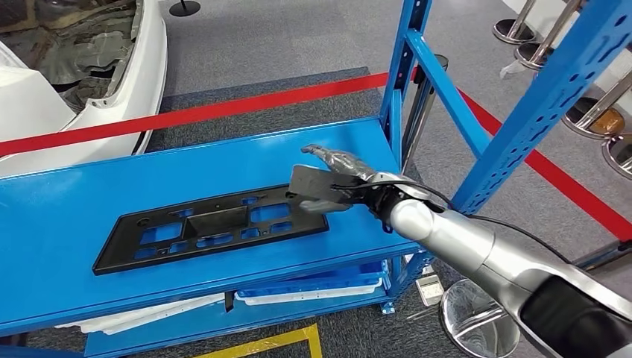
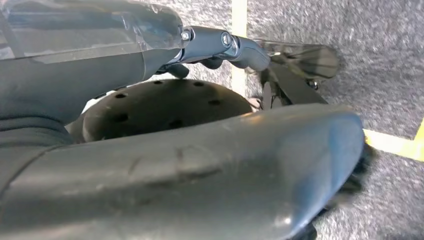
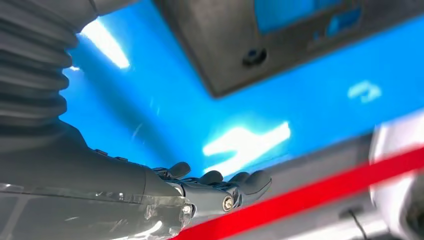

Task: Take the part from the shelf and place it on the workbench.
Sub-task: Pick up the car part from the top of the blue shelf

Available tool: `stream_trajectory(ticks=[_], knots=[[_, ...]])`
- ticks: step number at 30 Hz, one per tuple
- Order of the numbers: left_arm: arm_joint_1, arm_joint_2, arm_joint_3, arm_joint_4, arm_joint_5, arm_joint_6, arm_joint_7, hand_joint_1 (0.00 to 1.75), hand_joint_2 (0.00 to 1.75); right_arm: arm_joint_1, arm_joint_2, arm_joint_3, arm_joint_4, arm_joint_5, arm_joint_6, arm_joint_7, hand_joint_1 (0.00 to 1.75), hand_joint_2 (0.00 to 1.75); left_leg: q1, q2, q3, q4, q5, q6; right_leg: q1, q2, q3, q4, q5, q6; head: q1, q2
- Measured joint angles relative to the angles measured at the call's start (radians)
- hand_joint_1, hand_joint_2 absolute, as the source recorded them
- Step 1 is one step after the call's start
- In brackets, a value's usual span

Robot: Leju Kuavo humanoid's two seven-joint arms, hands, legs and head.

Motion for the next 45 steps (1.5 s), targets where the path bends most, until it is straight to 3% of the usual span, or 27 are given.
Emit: stream_trajectory(ticks=[2, 5, 7, 9, 11, 12, 13, 14, 16, 18, 21, 23, 26, 27, 28, 29, 31, 33, 36, 38, 39, 42, 43, 44, 45], knots=[[-0.002, 0.001, -0.004, -0.002, 0.004, 0.005, 0.001, 0.0, 0.0, -0.024, 0.026, 0.032, 0.038, -0.009, 0.021, -0.005, 0.0, 1.75, -0.011, -0.001, 0.039, -0.112, 0.057, 0.019, 0.005, 0.001, 0.006, -0.001, -0.006, 0.0, 0.001, 0.0], [-0.001, 0.001, -0.011, -0.005, 0.01, 0.01, 0.002, 0.0, 0.0, -0.042, 0.053, 0.063, 0.074, -0.018, 0.039, -0.01, 0.0, 1.75, -0.019, -0.001, 0.054, -0.16, 0.063, 0.026, 0.005, 0.001, 0.005, -0.005, -0.006, 0.012, 0.001, 0.0], [0.0, 0.001, -0.013, -0.006, 0.013, 0.011, 0.002, 0.0, 0.0, -0.05, 0.066, 0.078, 0.089, -0.023, 0.048, -0.011, 0.0, 1.75, -0.013, 0.0, 0.06, -0.173, 0.066, 0.03, 0.004, 0.0, 0.005, 0.004, -0.016, 0.022, 0.002, 0.0], [-0.002, 0.001, -0.015, -0.007, 0.014, 0.011, 0.0, 0.0, 0.0, -0.066, 0.075, 0.094, 0.102, -0.03, 0.056, -0.01, 0.0, 1.75, -0.007, 0.001, 0.069, -0.184, 0.07, 0.036, 0.003, 0.0, -0.026, 0.074, -0.057, 0.029, 0.009, 0.0], [-0.003, 0.001, -0.017, -0.01, 0.014, 0.011, -0.004, 0.0, 0.0, -0.077, 0.08, 0.112, 0.115, -0.039, 0.061, -0.007, 0.0, 1.75, -0.008, 0.002, 0.07, -0.185, 0.068, 0.04, 0.003, 0.001, -0.089, 0.2, -0.11, 0.033, 0.015, 0.0], [-0.003, 0.001, -0.018, -0.012, 0.014, 0.011, -0.006, 0.0, 0.0, -0.079, 0.081, 0.12, 0.12, -0.044, 0.063, -0.004, 0.0, 1.75, -0.008, 0.001, 0.07, -0.183, 0.067, 0.041, 0.003, 0.001, -0.117, 0.248, -0.121, 0.035, 0.017, 0.0], [-0.003, 0.001, -0.019, -0.012, 0.014, 0.011, -0.008, 0.0, 0.0, -0.08, 0.082, 0.127, 0.124, -0.048, 0.063, -0.002, 0.0, 1.75, -0.008, 0.001, 0.07, -0.182, 0.066, 0.041, 0.002, 0.0, -0.128, 0.262, -0.114, 0.035, 0.019, 0.0], [-0.003, 0.001, -0.019, -0.012, 0.014, 0.011, -0.01, 0.0, 0.0, -0.081, 0.083, 0.133, 0.127, -0.052, 0.064, 0.0, 0.0, 1.75, -0.008, 0.001, 0.071, -0.179, 0.064, 0.041, 0.002, 0.0, -0.12, 0.236, -0.087, 0.035, 0.021, 0.0], [-0.004, 0.001, -0.021, -0.013, 0.013, 0.011, -0.012, 0.0, 0.0, -0.087, 0.084, 0.143, 0.13, -0.057, 0.063, 0.004, 0.0, 1.75, -0.008, 0.0, 0.073, -0.173, 0.058, 0.038, 0.003, 0.0, -0.063, 0.107, -0.016, 0.029, 0.025, 0.0], [-0.007, 0.001, -0.021, -0.014, 0.011, 0.009, -0.015, 0.0, 0.0, -0.098, 0.085, 0.151, 0.132, -0.061, 0.061, 0.008, 0.0, 1.75, -0.01, 0.0, 0.073, -0.167, 0.052, 0.03, 0.008, 0.001, -0.019, 0.009, 0.017, 0.019, 0.025, 0.0], [-0.012, 0.002, -0.022, -0.015, 0.006, 0.006, -0.018, 0.0, 0.0, -0.109, 0.086, 0.166, 0.134, -0.063, 0.059, 0.014, 0.0, 1.75, -0.011, 0.0, 0.073, -0.167, 0.05, 0.016, 0.01, 0.004, -0.013, -0.01, 0.018, 0.005, 0.023, 0.0], [-0.014, 0.002, -0.023, -0.015, 0.004, 0.003, -0.021, 0.0, 0.0, -0.116, 0.087, 0.172, 0.134, -0.063, 0.055, 0.016, 0.0, 1.75, -0.012, 0.001, 0.066, -0.138, 0.028, 0.005, 0.004, 0.004, -0.007, -0.019, 0.022, -0.004, 0.019, 0.0], [-0.015, 0.003, -0.023, -0.015, 0.006, -0.002, -0.026, 0.0, 0.0, -0.127, 0.088, 0.174, 0.125, -0.067, 0.045, 0.017, 0.0, 1.75, -0.003, 0.002, -0.008, 0.032, -0.062, -0.011, -0.001, 0.003, -0.003, -0.023, 0.023, -0.01, 0.006, 0.0], [-0.014, 0.003, -0.023, -0.015, 0.008, -0.003, -0.027, 0.0, 0.0, -0.129, 0.088, 0.174, 0.121, -0.068, 0.042, 0.018, 0.0, 1.75, 0.0, 0.002, -0.035, 0.089, -0.081, -0.014, -0.001, 0.003, -0.003, -0.022, 0.023, -0.01, 0.005, 0.0], [-0.014, 0.003, -0.023, -0.015, 0.009, -0.004, -0.028, 0.0, 0.0, -0.13, 0.088, 0.175, 0.116, -0.068, 0.041, 0.02, 0.0, 1.75, 0.003, 0.002, -0.05, 0.115, -0.082, -0.016, -0.002, 0.004, -0.002, -0.022, 0.022, -0.01, 0.006, 0.0], [-0.014, 0.003, -0.023, -0.015, 0.01, -0.004, -0.029, 0.0, 0.0, -0.13, 0.088, 0.175, 0.111, -0.069, 0.04, 0.023, 0.0, 1.75, 0.006, 0.002, -0.045, 0.101, -0.061, -0.018, -0.003, 0.004, 0.0, -0.021, 0.02, -0.009, 0.006, 0.0], [-0.013, 0.003, -0.023, -0.015, 0.011, -0.005, -0.03, 0.0, 0.0, -0.134, 0.088, 0.175, 0.1, -0.068, 0.04, 0.028, 0.0, 1.75, 0.011, 0.002, 0.01, -0.025, 0.013, -0.021, -0.006, 0.006, 0.005, -0.018, 0.014, -0.001, 0.006, 0.0], [-0.013, 0.003, -0.022, -0.015, 0.012, -0.005, -0.031, 0.0, 0.0, -0.143, 0.088, 0.178, 0.089, -0.058, 0.046, 0.034, 0.0, 1.75, 0.01, 0.001, 0.059, -0.136, 0.053, -0.019, -0.005, 0.008, 0.006, -0.011, 0.007, 0.01, 0.002, 0.0], [-0.011, 0.003, -0.022, -0.015, 0.015, -0.006, -0.032, 0.0, 0.0, -0.152, 0.092, 0.192, 0.072, -0.023, 0.074, 0.048, 0.0, 1.75, 0.005, 0.0, 0.069, -0.159, 0.051, -0.002, -0.003, 0.011, 0.008, -0.013, 0.005, 0.025, 0.006, 0.0], [-0.01, 0.003, -0.022, -0.015, 0.018, -0.006, -0.035, 0.0, 0.0, -0.153, 0.097, 0.205, 0.064, 0.007, 0.093, 0.051, 0.0, 1.75, 0.006, 0.001, 0.073, -0.166, 0.053, 0.011, -0.006, 0.008, 0.005, 0.004, -0.012, 0.033, 0.011, 0.0], [-0.011, 0.003, -0.022, -0.015, 0.02, -0.006, -0.037, 0.0, 0.0, -0.154, 0.101, 0.211, 0.061, 0.021, 0.1, 0.051, 0.0, 1.75, 0.007, 0.002, 0.074, -0.169, 0.054, 0.017, -0.006, 0.007, -0.009, 0.037, -0.035, 0.036, 0.015, 0.0], [-0.014, 0.003, -0.022, -0.015, 0.022, -0.005, -0.041, 0.0, 0.0, -0.153, 0.111, 0.232, 0.058, 0.059, 0.113, 0.046, 0.0, 1.75, 0.001, 0.003, 0.075, -0.17, 0.054, 0.028, -0.006, 0.005, -0.1, 0.231, -0.121, 0.037, 0.027, 0.0], [-0.013, 0.002, -0.022, -0.015, 0.022, -0.004, -0.041, 0.0, 0.0, -0.151, 0.114, 0.239, 0.058, 0.07, 0.116, 0.045, 0.0, 1.75, -0.002, 0.003, 0.075, -0.17, 0.053, 0.029, -0.005, 0.005, -0.121, 0.271, -0.127, 0.035, 0.029, 0.0], [-0.013, 0.003, -0.022, -0.015, 0.022, -0.004, -0.041, 0.0, 0.0, -0.149, 0.116, 0.246, 0.058, 0.08, 0.119, 0.044, 0.0, 1.75, -0.004, 0.002, 0.076, -0.169, 0.053, 0.031, -0.004, 0.005, -0.124, 0.271, -0.113, 0.031, 0.03, 0.0], [-0.013, 0.003, -0.022, -0.015, 0.022, -0.004, -0.041, 0.0, 0.0, -0.147, 0.119, 0.252, 0.058, 0.088, 0.121, 0.043, 0.0, 1.75, -0.007, 0.001, 0.078, -0.169, 0.052, 0.031, -0.001, 0.005, -0.106, 0.228, -0.081, 0.025, 0.032, 0.0]])
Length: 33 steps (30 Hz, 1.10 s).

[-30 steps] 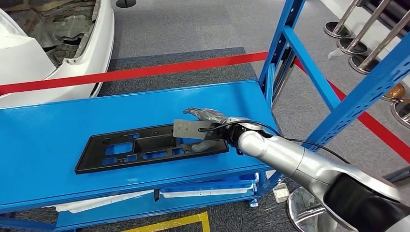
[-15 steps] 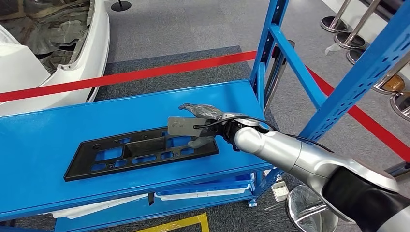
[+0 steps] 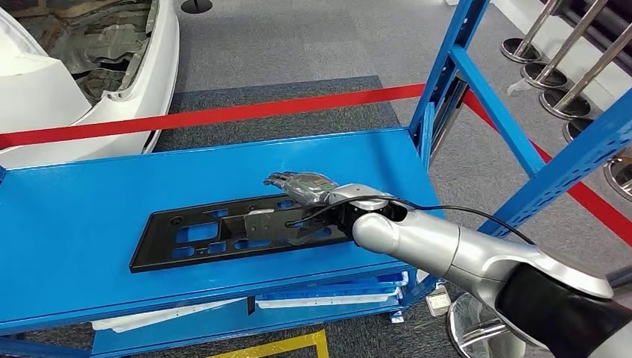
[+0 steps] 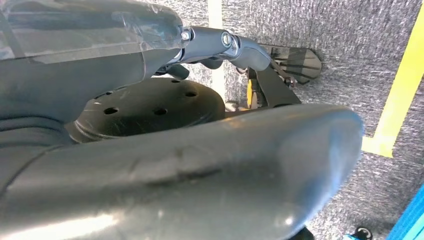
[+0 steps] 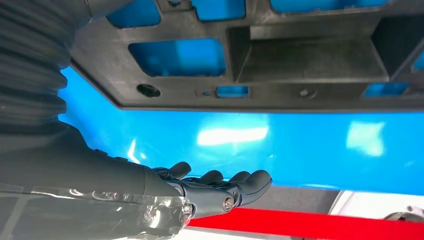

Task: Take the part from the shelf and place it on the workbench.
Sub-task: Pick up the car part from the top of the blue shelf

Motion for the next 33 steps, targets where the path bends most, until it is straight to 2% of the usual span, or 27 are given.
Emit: stream_trajectory(ticks=[2, 3, 4, 5, 7, 9, 10, 12, 13, 14, 15, 17, 18, 19, 22, 24, 25, 27, 28, 29, 30, 33], knots=[[-0.001, -0.001, 0.0, 0.0, -0.001, 0.0, 0.0, 0.0, 0.0, 0.0, 0.006, 0.01, 0.0, 0.011, 0.004, -0.002, 0.0, 1.75, -0.004, -0.001, 0.003, 0.001, -0.002, 0.0, 0.01, -0.001, 0.064, -0.142, 0.07, -0.019, 0.002, 0.0], [-0.002, -0.002, 0.0, -0.001, -0.001, -0.001, 0.0, 0.0, 0.0, -0.001, 0.009, 0.014, 0.0, 0.014, 0.008, -0.004, 0.0, 1.75, -0.005, -0.001, 0.002, 0.001, -0.003, -0.001, 0.015, 0.0, 0.087, -0.198, 0.089, -0.026, 0.0, 0.0], [-0.003, -0.003, 0.0, -0.001, -0.001, -0.001, 0.001, 0.0, 0.0, -0.001, 0.013, 0.018, 0.0, 0.017, 0.013, -0.006, 0.0, 1.75, -0.004, -0.001, 0.0, 0.002, -0.003, -0.004, 0.019, 0.0, 0.099, -0.23, 0.096, -0.03, -0.001, 0.0], [-0.003, -0.003, 0.0, -0.001, -0.002, -0.001, 0.002, 0.0, 0.0, -0.001, 0.016, 0.023, 0.0, 0.017, 0.02, -0.008, 0.0, 1.75, -0.004, 0.0, -0.002, 0.001, -0.002, -0.008, 0.022, 0.001, 0.101, -0.238, 0.094, -0.032, -0.003, 0.0], [-0.004, -0.003, 0.0, -0.002, -0.002, -0.001, 0.004, 0.0, 0.0, -0.001, 0.02, 0.032, 0.0, 0.009, 0.041, -0.009, 0.0, 1.75, -0.003, 0.0, -0.001, 0.002, -0.005, -0.018, 0.018, 0.001, 0.104, -0.249, 0.099, -0.035, -0.002, 0.0], [-0.004, -0.002, 0.0, -0.002, -0.002, -0.001, 0.007, 0.0, 0.0, -0.004, 0.025, 0.041, 0.0, -0.015, 0.075, 0.001, 0.0, 1.75, -0.005, 0.0, -0.012, 0.042, -0.034, -0.031, 0.009, -0.002, 0.112, -0.26, 0.104, -0.041, -0.008, 0.0], [-0.004, -0.002, 0.0, -0.002, -0.002, -0.001, 0.009, 0.0, 0.0, -0.006, 0.028, 0.047, -0.001, -0.031, 0.093, 0.009, 0.0, 1.75, -0.002, 0.001, -0.031, 0.09, -0.063, -0.037, 0.007, -0.003, 0.115, -0.263, 0.105, -0.042, -0.013, 0.0], [-0.005, -0.002, 0.0, -0.002, -0.001, 0.0, 0.011, 0.0, 0.0, -0.01, 0.033, 0.061, -0.005, -0.055, 0.12, 0.026, 0.0, 1.75, 0.004, 0.002, -0.092, 0.22, -0.122, -0.047, 0.006, -0.005, 0.117, -0.263, 0.104, -0.044, -0.022, 0.0], [-0.004, -0.002, 0.0, -0.002, 0.0, 0.001, 0.012, 0.0, 0.0, -0.012, 0.034, 0.068, -0.009, -0.062, 0.129, 0.033, 0.0, 1.75, 0.008, 0.002, -0.115, 0.265, -0.134, -0.051, 0.005, -0.005, 0.118, -0.263, 0.103, -0.044, -0.023, 0.0], [-0.004, -0.001, 0.0, -0.002, 0.0, 0.002, 0.013, 0.0, 0.0, -0.013, 0.035, 0.075, -0.013, -0.065, 0.134, 0.039, 0.0, 1.75, 0.011, 0.002, -0.122, 0.276, -0.126, -0.054, 0.004, -0.006, 0.119, -0.262, 0.101, -0.043, -0.024, 0.0], [-0.003, -0.001, 0.0, -0.002, 0.001, 0.003, 0.014, 0.0, 0.0, -0.016, 0.036, 0.082, -0.018, -0.067, 0.137, 0.044, 0.0, 1.75, 0.014, 0.002, -0.109, 0.246, -0.099, -0.057, 0.002, -0.005, 0.121, -0.261, 0.099, -0.04, -0.024, 0.0], [-0.002, 0.001, 0.0, -0.002, 0.002, 0.004, 0.015, 0.0, 0.0, -0.025, 0.037, 0.093, -0.029, -0.069, 0.138, 0.053, 0.0, 1.75, 0.02, 0.001, -0.046, 0.112, -0.028, -0.062, -0.002, -0.002, 0.126, -0.256, 0.092, -0.03, -0.025, 0.0], [-0.001, 0.001, 0.0, -0.002, 0.002, 0.005, 0.015, 0.0, 0.0, -0.032, 0.038, 0.098, -0.034, -0.068, 0.139, 0.058, 0.0, 1.75, 0.021, 0.0, -0.021, 0.054, -0.006, -0.06, -0.001, -0.001, 0.126, -0.251, 0.087, -0.023, -0.028, 0.0], [-0.001, 0.001, 0.0, -0.002, 0.003, 0.006, 0.015, 0.0, 0.0, -0.038, 0.038, 0.104, -0.04, -0.068, 0.138, 0.063, 0.0, 1.75, 0.02, -0.001, -0.007, 0.02, 0.003, -0.057, 0.0, 0.001, 0.125, -0.247, 0.085, -0.017, -0.028, 0.0], [0.001, 0.001, 0.0, -0.002, 0.006, 0.006, 0.011, 0.0, 0.0, -0.049, 0.037, 0.117, -0.062, -0.057, 0.137, 0.085, 0.0, 1.75, 0.015, -0.001, -0.005, 0.005, 0.001, -0.035, -0.001, 0.002, 0.124, -0.247, 0.081, -0.002, -0.026, 0.0], [0.001, 0.001, 0.0, -0.002, 0.009, 0.006, 0.007, 0.0, 0.0, -0.052, 0.036, 0.123, -0.074, -0.039, 0.133, 0.098, 0.0, 1.75, 0.017, 0.001, -0.004, 0.002, 0.003, -0.022, -0.002, 0.001, 0.114, -0.216, 0.056, 0.005, -0.021, 0.0], [0.0, 0.001, 0.0, -0.002, 0.009, 0.006, 0.005, 0.0, 0.0, -0.053, 0.035, 0.127, -0.078, -0.027, 0.131, 0.103, 0.0, 1.75, 0.018, 0.002, -0.003, 0.0, 0.003, -0.017, -0.002, 0.0, 0.094, -0.169, 0.028, 0.007, -0.016, 0.0], [0.0, 0.001, 0.0, -0.002, 0.01, 0.005, 0.002, 0.0, 0.0, -0.053, 0.035, 0.134, -0.082, -0.001, 0.128, 0.108, 0.0, 1.75, 0.014, 0.004, -0.004, 0.0, 0.002, -0.011, 0.0, 0.0, 0.03, -0.032, -0.036, 0.008, -0.006, 0.0], [0.0, 0.001, 0.0, -0.002, 0.01, 0.005, 0.001, 0.0, 0.0, -0.051, 0.034, 0.138, -0.083, 0.013, 0.127, 0.11, 0.0, 1.75, 0.012, 0.004, -0.004, 0.001, 0.001, -0.009, 0.001, 0.0, 0.002, 0.024, -0.054, 0.007, -0.003, 0.0], [0.0, 0.001, 0.0, -0.002, 0.01, 0.004, 0.0, 0.0, 0.0, -0.048, 0.033, 0.143, -0.083, 0.027, 0.128, 0.113, 0.0, 1.75, 0.009, 0.004, -0.003, 0.001, 0.001, -0.007, 0.002, 0.0, -0.011, 0.047, -0.052, 0.004, -0.002, 0.0], [0.0, 0.001, 0.0, -0.002, 0.01, 0.003, 0.0, 0.0, 0.0, -0.045, 0.032, 0.147, -0.083, 0.04, 0.128, 0.116, 0.0, 1.75, 0.006, 0.003, -0.001, 0.001, 0.0, -0.006, 0.004, 0.0, -0.004, 0.029, -0.03, -0.002, 0.0, 0.0], [0.0, 0.001, 0.0, -0.003, 0.01, 0.001, 0.0, 0.0, 0.0, -0.044, 0.029, 0.155, -0.083, 0.061, 0.128, 0.123, 0.0, 1.75, -0.002, 0.001, 0.005, 0.001, -0.004, -0.005, 0.018, 0.0, 0.083, -0.171, 0.069, -0.03, 0.004, 0.0]])
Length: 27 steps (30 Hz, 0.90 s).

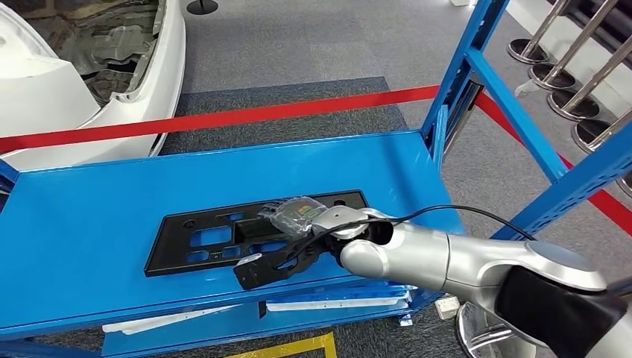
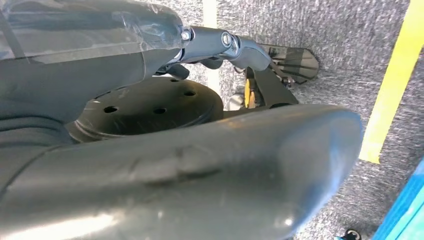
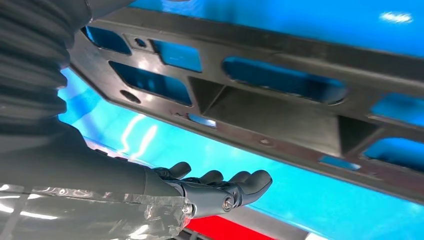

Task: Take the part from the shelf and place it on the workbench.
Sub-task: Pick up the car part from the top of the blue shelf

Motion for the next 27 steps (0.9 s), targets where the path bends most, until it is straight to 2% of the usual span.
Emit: stream_trajectory(ticks=[1, 2, 4, 6, 7, 9, 10, 11, 12, 13, 15, 16, 17, 20, 22, 23, 24, 26, 27], knots=[[0.0, 0.0, 0.0, 0.0, 0.0, 0.0, 0.0, 0.0, 0.0, -0.001, -0.001, 0.002, -0.001, 0.002, 0.0, 0.001, 0.0, 1.75, -0.001, 0.001, 0.0, 0.0, 0.0, -0.002, 0.005, 0.0, 0.02, -0.047, 0.016, -0.006, -0.001, 0.0], [0.0, 0.0, 0.0, -0.001, 0.0, -0.001, 0.0, 0.0, 0.0, -0.001, -0.001, 0.004, -0.002, 0.004, 0.0, 0.001, 0.0, 1.75, 0.0, 0.001, -0.001, 0.0, 0.0, -0.005, 0.008, 0.001, 0.028, -0.069, 0.019, -0.009, -0.002, 0.0], [0.0, -0.001, 0.0, -0.001, 0.0, -0.001, 0.0, 0.0, 0.0, -0.001, -0.003, 0.008, -0.005, 0.01, 0.003, 0.006, 0.0, 1.75, 0.0, 0.002, 0.0, -0.003, 0.0, -0.014, 0.009, 0.001, 0.032, -0.078, 0.023, -0.01, -0.004, 0.0], [0.0, 0.0, 0.0, -0.001, 0.0, -0.002, 0.0, 0.0, 0.0, -0.001, -0.005, 0.01, -0.007, 0.019, 0.01, 0.016, 0.0, 1.75, -0.001, 0.002, -0.002, 0.017, -0.018, -0.026, 0.001, -0.001, 0.039, -0.09, 0.028, -0.013, -0.007, 0.0], [0.0, 0.0, 0.0, -0.001, 0.001, -0.002, 0.0, 0.0, 0.0, -0.002, -0.006, 0.01, -0.01, 0.023, 0.016, 0.022, 0.0, 1.75, -0.001, 0.002, -0.015, 0.052, -0.042, -0.032, -0.004, -0.002, 0.042, -0.095, 0.031, -0.015, -0.012, 0.0], [0.001, 0.0, 0.0, -0.001, 0.001, -0.002, 0.0, 0.0, 0.0, -0.001, -0.01, 0.011, -0.019, 0.028, 0.031, 0.041, 0.0, 1.75, 0.005, 0.003, -0.07, 0.178, -0.106, -0.041, -0.006, -0.005, 0.044, -0.096, 0.031, -0.018, -0.023, 0.0], [0.001, 0.0, 0.0, -0.001, 0.0, -0.003, 0.0, 0.0, 0.0, 0.001, -0.013, 0.012, -0.024, 0.028, 0.039, 0.052, 0.0, 1.75, 0.008, 0.003, -0.098, 0.237, -0.127, -0.045, -0.007, -0.005, 0.044, -0.096, 0.031, -0.018, -0.025, 0.0], [0.001, 0.001, 0.0, -0.001, 0.0, -0.003, 0.0, 0.0, 0.0, 0.004, -0.016, 0.012, -0.029, 0.029, 0.049, 0.061, 0.0, 1.75, 0.011, 0.003, -0.115, 0.27, -0.131, -0.047, -0.007, -0.005, 0.044, -0.095, 0.03, -0.018, -0.026, 0.0], [0.002, 0.001, 0.0, -0.001, 0.0, -0.003, 0.001, 0.0, 0.0, 0.006, -0.02, 0.013, -0.034, 0.031, 0.057, 0.068, 0.0, 1.75, 0.013, 0.003, -0.112, 0.262, -0.114, -0.049, -0.008, -0.005, 0.045, -0.094, 0.029, -0.018, -0.027, 0.0], [0.001, 0.002, 0.0, -0.001, -0.001, -0.003, 0.001, 0.0, 0.0, 0.007, -0.024, 0.013, -0.04, 0.034, 0.066, 0.074, 0.0, 1.75, 0.016, 0.003, -0.091, 0.217, -0.081, -0.049, -0.008, -0.004, 0.047, -0.093, 0.027, -0.016, -0.027, 0.0], [0.001, 0.002, 0.0, -0.001, -0.002, -0.003, 0.002, 0.0, 0.0, 0.008, -0.032, 0.013, -0.053, 0.048, 0.077, 0.079, 0.0, 1.75, 0.018, 0.003, -0.029, 0.079, -0.017, -0.049, -0.008, -0.001, 0.048, -0.086, 0.021, -0.008, -0.029, 0.0], [0.0, 0.002, 0.0, -0.001, -0.002, -0.003, 0.002, 0.0, 0.0, 0.009, -0.036, 0.012, -0.059, 0.056, 0.081, 0.08, 0.0, 1.75, 0.018, 0.003, -0.007, 0.031, -0.002, -0.045, -0.007, 0.001, 0.047, -0.082, 0.018, -0.003, -0.03, 0.0], [0.0, 0.002, 0.0, -0.001, -0.002, -0.004, 0.002, 0.0, 0.0, 0.01, -0.041, 0.012, -0.066, 0.065, 0.084, 0.08, 0.0, 1.75, 0.016, 0.002, 0.002, 0.006, 0.001, -0.041, -0.006, 0.002, 0.045, -0.079, 0.016, 0.002, -0.03, 0.0], [0.0, 0.002, 0.0, -0.001, -0.001, -0.004, 0.003, 0.0, 0.0, 0.015, -0.052, 0.011, -0.084, 0.091, 0.087, 0.08, 0.0, 1.75, 0.011, 0.001, 0.003, 0.0, -0.001, -0.025, -0.007, 0.003, 0.044, -0.079, 0.016, 0.016, -0.026, 0.0], [0.0, 0.002, 0.0, -0.001, 0.0, -0.004, 0.003, 0.0, 0.0, 0.022, -0.06, 0.006, -0.095, 0.106, 0.087, 0.08, 0.0, 1.75, 0.014, 0.002, 0.005, -0.006, 0.002, -0.015, -0.009, 0.002, 0.04, -0.063, 0.0, 0.024, -0.023, 0.0], [-0.001, 0.002, 0.0, -0.001, 0.0, -0.004, 0.003, 0.0, 0.0, 0.026, -0.064, 0.001, -0.101, 0.114, 0.086, 0.08, 0.0, 1.75, 0.016, 0.003, 0.005, -0.008, 0.003, -0.011, -0.009, 0.002, 0.027, -0.032, -0.022, 0.028, -0.019, 0.0], [-0.001, 0.002, 0.0, -0.001, 0.0, -0.005, 0.003, 0.0, 0.0, 0.035, -0.069, -0.006, -0.107, 0.12, 0.085, 0.08, 0.0, 1.75, 0.017, 0.004, 0.005, -0.009, 0.004, -0.007, -0.01, 0.001, 0.003, 0.023, -0.053, 0.032, -0.013, 0.0], [-0.001, 0.002, 0.0, -0.001, 0.0, -0.007, 0.003, 0.0, 0.0, 0.057, -0.076, -0.018, -0.121, 0.127, 0.082, 0.081, 0.0, 1.75, 0.015, 0.005, 0.004, -0.009, 0.003, -0.003, -0.011, 0.001, -0.062, 0.16, -0.112, 0.036, -0.004, 0.0], [0.0, 0.002, 0.0, -0.001, 0.0, -0.007, 0.003, 0.0, 0.0, 0.069, -0.079, -0.023, -0.126, 0.127, 0.08, 0.081, 0.0, 1.75, 0.014, 0.005, 0.005, -0.009, 0.003, -0.002, -0.011, 0.001, -0.084, 0.204, -0.122, 0.037, -0.003, 0.0]])
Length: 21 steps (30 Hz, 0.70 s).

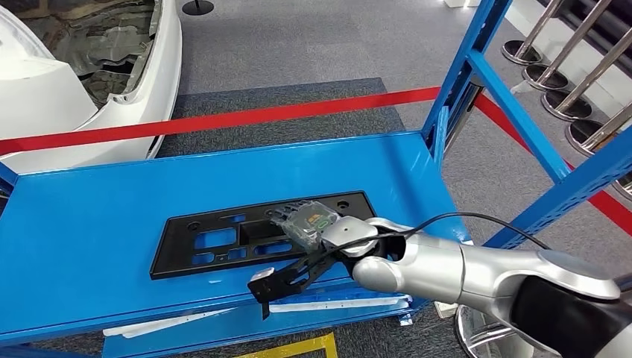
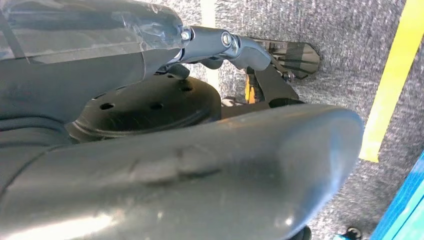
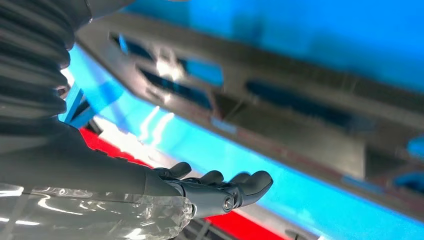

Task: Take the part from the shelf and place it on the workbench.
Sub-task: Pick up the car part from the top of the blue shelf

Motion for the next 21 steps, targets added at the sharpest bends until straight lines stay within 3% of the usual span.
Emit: stream_trajectory(ticks=[1, 2, 4, 6, 8, 10, 21], knots=[[0.0, 0.0, 0.0, 0.0, 0.0, 0.0, 0.0, 0.0, 0.0, 0.009, -0.003, -0.004, -0.005, 0.0, 0.0, 0.0, 0.0, 1.75, -0.001, 0.0, 0.001, 0.0, 0.0, 0.0, 0.0, 0.0, -0.003, 0.003, 0.012, -0.002, 0.002, 0.0], [0.0, 0.0, 0.0, 0.0, 0.0, 0.0, 0.0, 0.0, 0.0, 0.014, -0.006, -0.008, -0.01, -0.001, -0.001, 0.001, 0.0, 1.75, -0.002, -0.001, 0.002, 0.001, -0.001, 0.0, 0.001, 0.0, 0.014, -0.036, 0.042, -0.006, 0.005, 0.0], [-0.001, 0.0, 0.0, 0.0, -0.001, 0.0, 0.0, 0.0, 0.0, 0.018, -0.011, -0.021, -0.022, -0.013, -0.007, 0.001, 0.0, 1.75, -0.007, -0.001, 0.003, 0.004, -0.005, 0.001, -0.001, 0.001, 0.08, -0.181, 0.109, -0.002, 0.011, 0.0], [-0.002, 0.002, 0.0, 0.0, -0.002, -0.001, 0.0, 0.0, 0.0, 0.02, -0.014, -0.031, -0.035, -0.033, -0.019, 0.001, 0.0, 1.75, -0.015, -0.003, 0.002, 0.009, -0.011, 0.002, -0.004, 0.004, 0.119, -0.27, 0.137, -0.002, 0.01, 0.0], [-0.002, 0.003, 0.0, 0.0, -0.003, -0.001, -0.002, 0.0, 0.0, 0.023, -0.016, -0.037, -0.045, -0.043, -0.033, 0.0, 0.0, 1.75, -0.02, -0.004, 0.001, 0.01, -0.012, 0.001, -0.003, 0.006, 0.121, -0.278, 0.137, -0.011, 0.0, 0.0], [-0.001, 0.003, 0.0, 0.0, -0.003, -0.001, -0.002, 0.0, 0.0, 0.024, -0.018, -0.044, -0.054, -0.039, -0.039, 0.0, 0.0, 1.75, -0.019, -0.004, 0.003, 0.007, -0.011, -0.002, 0.0, 0.007, 0.121, -0.277, 0.134, -0.014, -0.007, 0.0], [0.001, 0.003, 0.0, 0.0, 0.002, 0.0, -0.006, 0.0, 0.0, 0.021, -0.02, -0.048, -0.091, -0.016, -0.036, 0.0, 0.0, 1.75, -0.013, -0.004, 0.008, -0.001, -0.011, -0.011, 0.004, 0.006, 0.123, -0.277, 0.129, -0.024, -0.011, 0.0]])
